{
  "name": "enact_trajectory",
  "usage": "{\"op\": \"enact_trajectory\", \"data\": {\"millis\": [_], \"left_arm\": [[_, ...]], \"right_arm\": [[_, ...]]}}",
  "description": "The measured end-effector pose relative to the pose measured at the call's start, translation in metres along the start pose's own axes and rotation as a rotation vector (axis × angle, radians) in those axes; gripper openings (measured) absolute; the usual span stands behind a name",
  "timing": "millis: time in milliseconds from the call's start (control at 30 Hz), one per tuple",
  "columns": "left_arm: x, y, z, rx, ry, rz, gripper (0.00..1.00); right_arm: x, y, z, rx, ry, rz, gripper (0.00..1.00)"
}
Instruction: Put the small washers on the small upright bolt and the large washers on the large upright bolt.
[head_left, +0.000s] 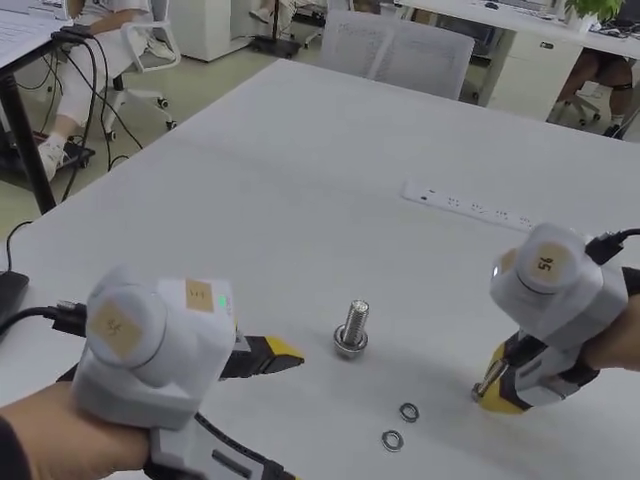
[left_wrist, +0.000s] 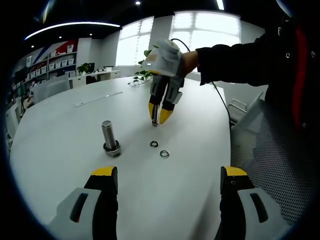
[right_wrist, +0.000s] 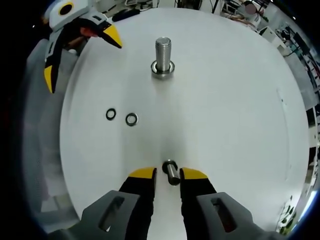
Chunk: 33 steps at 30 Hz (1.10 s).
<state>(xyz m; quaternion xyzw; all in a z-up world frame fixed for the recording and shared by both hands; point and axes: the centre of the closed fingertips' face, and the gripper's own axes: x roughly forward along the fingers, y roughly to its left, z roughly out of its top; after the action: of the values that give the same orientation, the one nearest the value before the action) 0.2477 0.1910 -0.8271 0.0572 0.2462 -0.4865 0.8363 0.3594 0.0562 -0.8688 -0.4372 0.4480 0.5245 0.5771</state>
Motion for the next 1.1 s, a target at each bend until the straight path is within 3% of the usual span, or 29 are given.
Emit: {"op": "enact_trajectory", "data": {"millis": [500,1100], "left_arm": [[-0.001,-0.002,0.002,0.006,-0.004,-0.006,0.84],[0.000,-0.003,0.006,0.019,-0.017,-0.010,0.84]], "right_arm": [[-0.009,0.003,-0.008,0.047,-0.036,-0.022,0.34],[-0.019,0.026,-0.025,0.086,-0.037,-0.040,0.35]]}}
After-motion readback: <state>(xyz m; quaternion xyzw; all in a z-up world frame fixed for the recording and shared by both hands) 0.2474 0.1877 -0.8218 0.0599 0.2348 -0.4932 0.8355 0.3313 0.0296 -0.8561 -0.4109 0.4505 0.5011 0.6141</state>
